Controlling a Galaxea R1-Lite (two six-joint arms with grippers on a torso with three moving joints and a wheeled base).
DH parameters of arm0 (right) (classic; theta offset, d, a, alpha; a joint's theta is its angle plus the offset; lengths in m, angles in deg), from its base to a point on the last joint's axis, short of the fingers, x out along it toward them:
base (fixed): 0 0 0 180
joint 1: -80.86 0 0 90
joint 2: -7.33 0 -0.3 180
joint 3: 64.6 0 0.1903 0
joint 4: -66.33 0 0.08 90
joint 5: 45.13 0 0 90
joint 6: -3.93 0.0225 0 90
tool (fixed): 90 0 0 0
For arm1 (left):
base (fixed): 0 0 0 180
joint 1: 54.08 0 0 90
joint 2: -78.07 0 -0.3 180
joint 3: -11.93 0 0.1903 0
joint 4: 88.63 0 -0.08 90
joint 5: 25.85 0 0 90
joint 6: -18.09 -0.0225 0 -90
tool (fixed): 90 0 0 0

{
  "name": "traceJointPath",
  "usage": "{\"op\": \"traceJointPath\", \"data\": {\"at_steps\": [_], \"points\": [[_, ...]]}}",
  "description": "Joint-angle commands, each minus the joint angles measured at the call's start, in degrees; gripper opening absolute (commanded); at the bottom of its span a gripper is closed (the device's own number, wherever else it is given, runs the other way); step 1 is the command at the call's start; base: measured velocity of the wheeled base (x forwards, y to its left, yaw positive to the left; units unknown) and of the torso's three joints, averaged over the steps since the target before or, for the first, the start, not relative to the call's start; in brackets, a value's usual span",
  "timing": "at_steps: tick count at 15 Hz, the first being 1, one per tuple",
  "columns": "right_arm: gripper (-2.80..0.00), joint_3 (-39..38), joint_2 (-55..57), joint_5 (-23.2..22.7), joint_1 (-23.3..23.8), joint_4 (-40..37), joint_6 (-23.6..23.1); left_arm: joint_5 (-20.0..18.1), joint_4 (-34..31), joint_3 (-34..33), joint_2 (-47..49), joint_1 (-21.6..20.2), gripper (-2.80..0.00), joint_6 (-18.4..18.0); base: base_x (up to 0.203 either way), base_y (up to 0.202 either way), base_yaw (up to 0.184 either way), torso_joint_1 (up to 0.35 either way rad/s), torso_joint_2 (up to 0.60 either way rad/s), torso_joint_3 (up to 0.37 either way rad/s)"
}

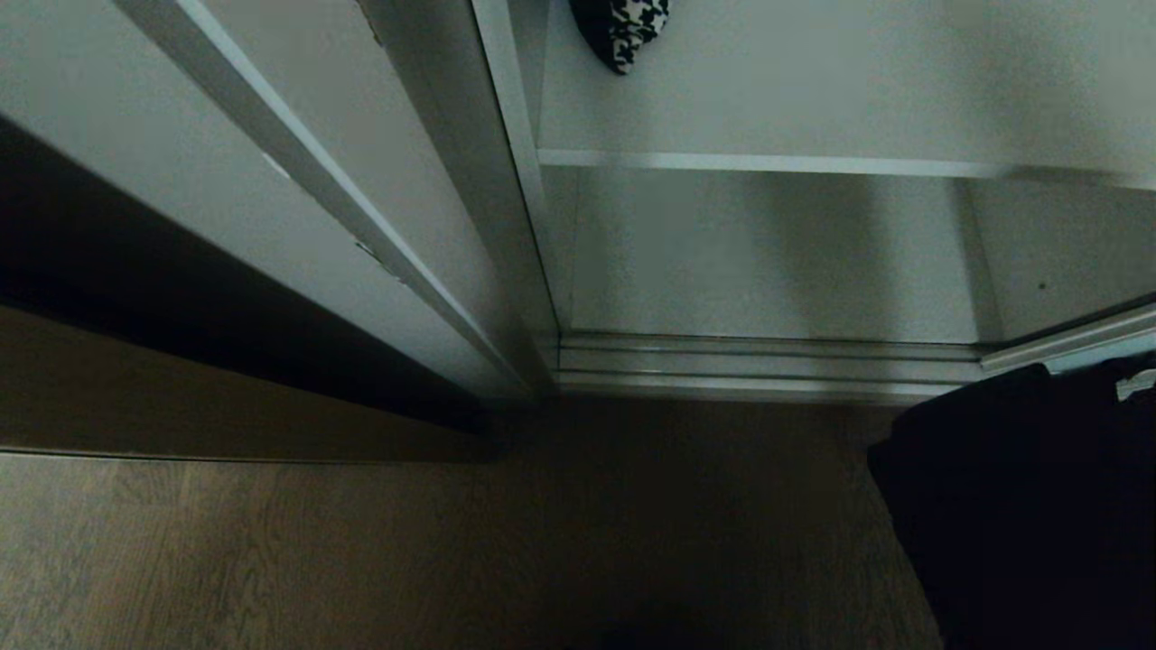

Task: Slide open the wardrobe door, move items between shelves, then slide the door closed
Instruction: Place the bag on the higher shelf

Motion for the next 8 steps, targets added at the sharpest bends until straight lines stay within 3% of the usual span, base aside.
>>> {"op": "traceJointPath", "data": {"at_steps": [1, 8], "points": [[-2.80, 0.8, -0.8, 0.1, 0.0, 0.0, 0.1, 0.0, 0.0, 0.0, 0.1, -0.1, -2.80, 0.0, 0.000, 0.000, 0.000, 0.000, 0.00, 0.000], [-2.80, 3.7, -5.0, 0.9, 1.0, -1.2, -0.3, 0.0, 0.0, 0.0, 0.1, -0.1, -2.80, 0.0, 0.000, 0.000, 0.000, 0.000, 0.00, 0.000]]}}
